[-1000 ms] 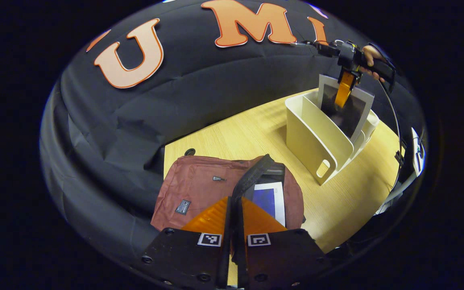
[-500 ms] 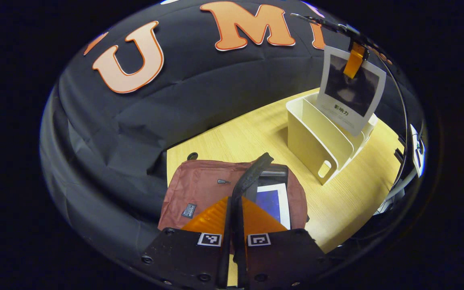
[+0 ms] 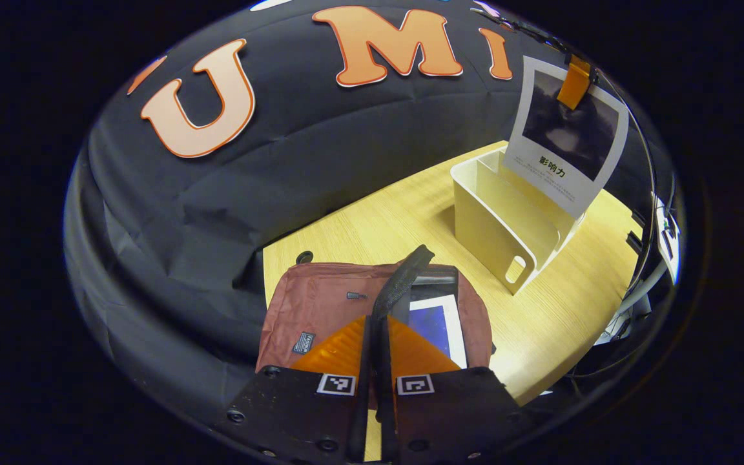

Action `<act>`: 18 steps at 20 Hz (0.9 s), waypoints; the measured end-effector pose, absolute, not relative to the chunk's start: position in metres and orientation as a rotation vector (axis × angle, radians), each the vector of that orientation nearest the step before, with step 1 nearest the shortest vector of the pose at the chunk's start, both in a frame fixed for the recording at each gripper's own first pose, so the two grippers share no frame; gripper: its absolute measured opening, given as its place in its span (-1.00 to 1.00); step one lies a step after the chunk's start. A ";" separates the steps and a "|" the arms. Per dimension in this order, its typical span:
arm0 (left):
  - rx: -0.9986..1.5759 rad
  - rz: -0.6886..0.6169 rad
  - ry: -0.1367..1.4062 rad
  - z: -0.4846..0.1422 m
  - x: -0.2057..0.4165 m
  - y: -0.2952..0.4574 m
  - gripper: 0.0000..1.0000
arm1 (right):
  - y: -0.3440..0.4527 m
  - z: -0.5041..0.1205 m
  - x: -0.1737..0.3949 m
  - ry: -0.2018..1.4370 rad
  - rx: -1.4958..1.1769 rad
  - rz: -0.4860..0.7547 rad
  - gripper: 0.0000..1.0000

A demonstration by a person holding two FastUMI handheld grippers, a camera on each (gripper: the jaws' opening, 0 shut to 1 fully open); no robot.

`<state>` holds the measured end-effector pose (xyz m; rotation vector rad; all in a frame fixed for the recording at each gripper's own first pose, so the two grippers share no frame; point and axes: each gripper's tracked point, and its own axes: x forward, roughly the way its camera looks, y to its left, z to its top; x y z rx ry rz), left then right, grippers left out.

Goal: Open the schoolbag, grab two books from the bookshelf and put them into the schoolbag.

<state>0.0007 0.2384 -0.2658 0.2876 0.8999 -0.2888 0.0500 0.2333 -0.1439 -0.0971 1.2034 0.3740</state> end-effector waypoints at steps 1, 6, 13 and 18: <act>0.289 -0.289 0.904 -0.266 0.001 0.240 -0.82 | 0.240 -0.143 0.045 1.201 -0.070 0.388 -0.24; 0.282 -0.305 0.918 -0.265 0.005 0.243 -0.82 | 0.283 -0.165 0.013 1.240 0.080 0.454 -0.24; 0.266 -0.323 0.927 -0.261 0.004 0.245 -0.82 | 0.335 -0.211 -0.020 1.301 0.293 0.475 -0.26; 0.244 -0.323 0.930 -0.253 0.005 0.248 -0.82 | 0.368 -0.253 -0.040 1.332 0.424 0.465 -0.26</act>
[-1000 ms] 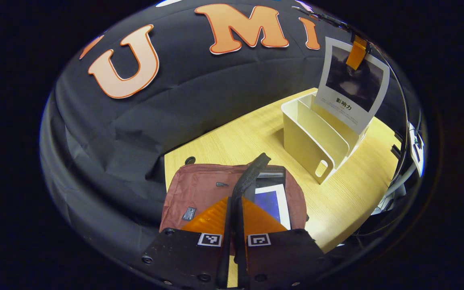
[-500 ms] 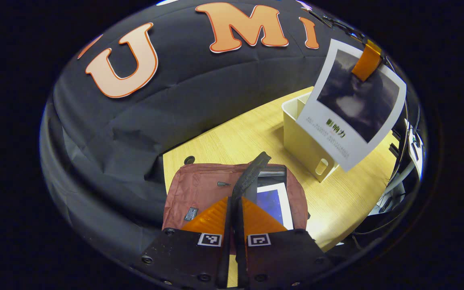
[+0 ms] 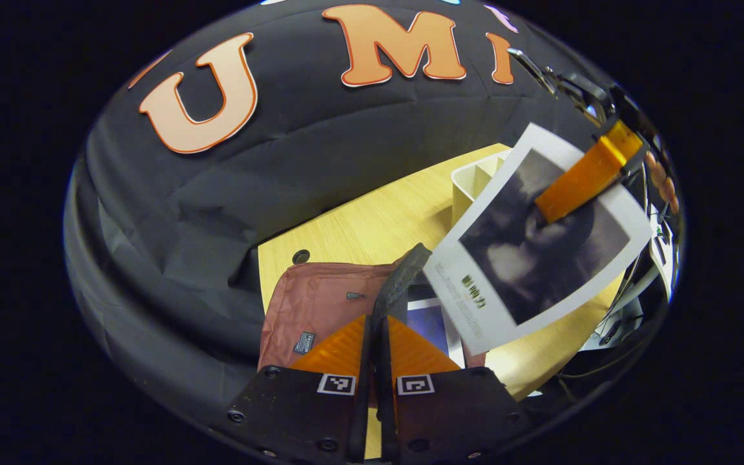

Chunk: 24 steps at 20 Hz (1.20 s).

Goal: Open the schoolbag, grab two books from the bookshelf and put them into the schoolbag.

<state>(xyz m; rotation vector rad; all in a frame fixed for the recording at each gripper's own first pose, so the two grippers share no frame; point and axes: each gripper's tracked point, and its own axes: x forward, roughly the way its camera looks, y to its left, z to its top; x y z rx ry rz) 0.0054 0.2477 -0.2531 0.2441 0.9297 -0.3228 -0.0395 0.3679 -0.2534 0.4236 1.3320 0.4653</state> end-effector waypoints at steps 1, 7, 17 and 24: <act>0.248 -0.321 0.934 -0.252 0.004 0.249 -0.82 | 0.375 -0.262 -0.042 1.342 0.456 0.459 -0.26; 0.257 -0.354 0.912 -0.232 0.002 0.241 -0.82 | 0.403 -0.301 -0.065 1.358 0.524 0.448 -0.26; 0.228 -0.474 0.873 -0.208 -0.001 0.211 -0.82 | 0.449 -0.349 -0.083 1.337 0.710 0.455 -0.26; 0.238 -0.529 0.852 -0.195 -0.006 0.201 -0.82 | 0.477 -0.380 -0.094 1.336 0.769 0.481 -0.44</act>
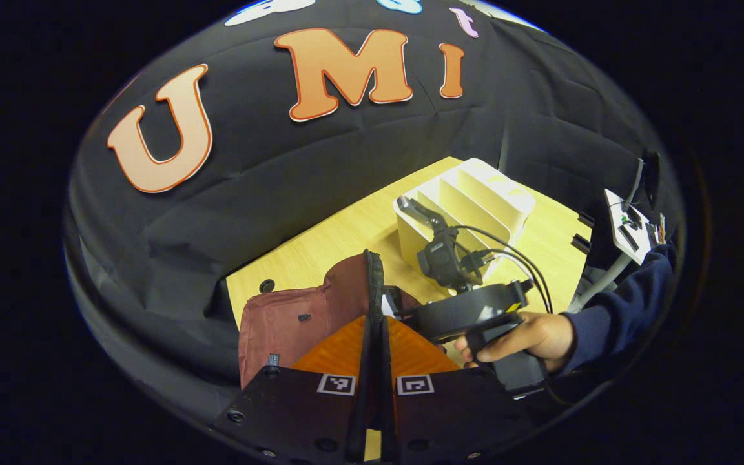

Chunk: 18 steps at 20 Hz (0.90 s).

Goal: Open the schoolbag, grab two books from the bookshelf and put them into the schoolbag.

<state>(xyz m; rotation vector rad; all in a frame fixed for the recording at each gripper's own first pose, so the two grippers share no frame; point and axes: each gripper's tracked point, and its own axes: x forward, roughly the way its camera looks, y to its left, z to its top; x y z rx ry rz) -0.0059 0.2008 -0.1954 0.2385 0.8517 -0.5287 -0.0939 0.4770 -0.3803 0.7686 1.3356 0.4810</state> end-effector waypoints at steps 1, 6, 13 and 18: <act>0.233 -0.527 0.849 -0.195 -0.005 0.203 -0.82 | 0.483 -0.383 -0.093 1.335 0.774 0.487 -0.24; 0.175 -0.466 0.857 -0.200 -0.008 0.217 -0.81 | 0.474 -0.394 -0.104 1.402 0.693 0.497 0.08; 0.094 -0.490 0.891 -0.233 -0.023 0.194 0.21 | 0.394 -0.375 -0.081 1.200 0.421 0.458 0.95; 0.046 -0.450 0.879 -0.229 -0.030 0.155 0.89 | 0.321 -0.341 -0.057 1.047 0.287 0.433 0.95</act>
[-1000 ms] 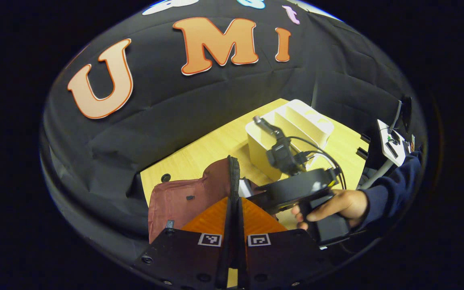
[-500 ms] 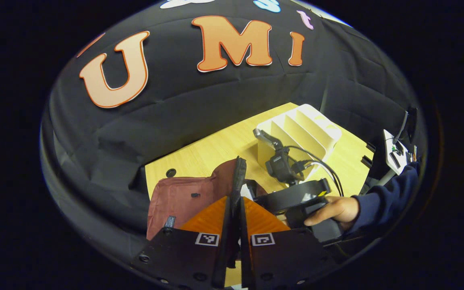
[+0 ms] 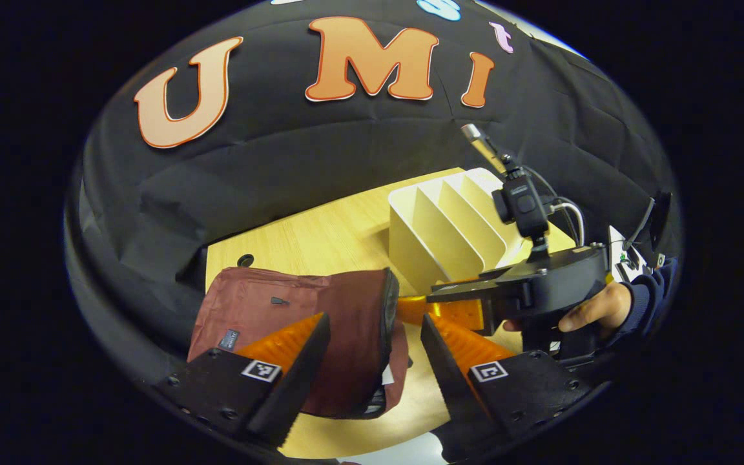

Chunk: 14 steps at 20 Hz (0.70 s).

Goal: Open the schoolbag, grab two books from the bookshelf and put them into the schoolbag.

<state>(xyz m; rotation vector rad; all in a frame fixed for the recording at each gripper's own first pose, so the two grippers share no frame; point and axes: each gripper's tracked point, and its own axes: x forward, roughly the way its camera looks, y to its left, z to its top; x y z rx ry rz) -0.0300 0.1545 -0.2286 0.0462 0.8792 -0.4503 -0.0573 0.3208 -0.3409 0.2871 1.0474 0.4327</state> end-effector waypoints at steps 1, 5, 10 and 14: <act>0.034 -0.439 0.874 -0.227 -0.029 0.146 0.87 | 0.308 -0.331 -0.050 1.009 0.272 0.432 0.94; 0.000 -0.380 0.807 -0.203 -0.023 0.108 0.91 | 0.244 -0.289 -0.017 0.874 0.215 0.379 0.95; -0.023 -0.258 0.659 -0.168 -0.005 0.060 0.96 | 0.166 -0.233 0.018 0.675 0.106 0.313 0.94; -0.030 -0.162 0.510 -0.137 -0.001 0.037 0.96 | 0.113 -0.185 0.022 0.523 0.049 0.281 0.95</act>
